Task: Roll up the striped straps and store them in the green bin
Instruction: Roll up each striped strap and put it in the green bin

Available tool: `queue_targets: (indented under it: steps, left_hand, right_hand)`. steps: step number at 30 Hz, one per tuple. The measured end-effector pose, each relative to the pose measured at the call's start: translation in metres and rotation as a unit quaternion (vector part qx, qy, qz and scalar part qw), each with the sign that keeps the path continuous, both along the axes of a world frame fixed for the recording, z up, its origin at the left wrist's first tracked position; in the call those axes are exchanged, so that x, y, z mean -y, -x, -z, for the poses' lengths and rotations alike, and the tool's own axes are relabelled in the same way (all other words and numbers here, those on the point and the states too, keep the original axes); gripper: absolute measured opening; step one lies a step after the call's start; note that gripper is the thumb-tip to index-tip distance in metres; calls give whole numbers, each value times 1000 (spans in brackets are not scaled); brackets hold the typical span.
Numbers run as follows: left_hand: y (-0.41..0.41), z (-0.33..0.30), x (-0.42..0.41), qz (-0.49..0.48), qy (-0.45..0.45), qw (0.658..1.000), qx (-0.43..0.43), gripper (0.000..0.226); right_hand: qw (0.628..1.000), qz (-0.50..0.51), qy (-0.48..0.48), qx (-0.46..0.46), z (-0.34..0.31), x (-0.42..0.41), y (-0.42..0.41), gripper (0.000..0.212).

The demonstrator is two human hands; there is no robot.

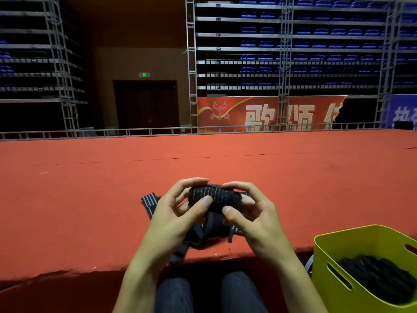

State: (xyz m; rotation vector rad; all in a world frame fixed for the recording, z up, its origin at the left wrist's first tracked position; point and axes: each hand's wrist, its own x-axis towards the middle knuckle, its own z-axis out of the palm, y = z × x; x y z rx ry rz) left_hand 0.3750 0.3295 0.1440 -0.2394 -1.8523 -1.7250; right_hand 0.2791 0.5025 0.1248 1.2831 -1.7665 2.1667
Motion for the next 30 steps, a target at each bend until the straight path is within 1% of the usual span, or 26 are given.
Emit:
queue_targets:
  steps: [5,9,12,15,18,22,26,30]
  left_hand:
    - [1,3,3,-8,19,1000,-1,33]
    - [6,6,3,-15,17,1000,-21,32]
    - [12,13,2,-17,18,999,-34,32]
    - [22,20,0,-23,22,999,-39,32]
    - [34,26,-3,-19,9,999,-33,25]
    - [57,36,-6,-36,0,999,-24,16]
    - [72,44,-12,-42,-7,999,-16,15]
    - [96,51,-19,-26,2,1000,16,19]
  right_hand:
    - [1000,-3,-25,-11,3,-2,3,45]
    - [999,-16,-34,5,4,-3,5,47]
    - [999,-6,-22,34,6,-4,9,42]
    - [999,16,-12,35,12,-5,18,35]
    - [999,38,-6,15,16,-6,28,35]
    - [997,60,-40,-5,24,-11,45,48]
    - [996,63,-66,-8,37,-17,57,46]
    - [992,97,-78,-13,46,-27,77,48]
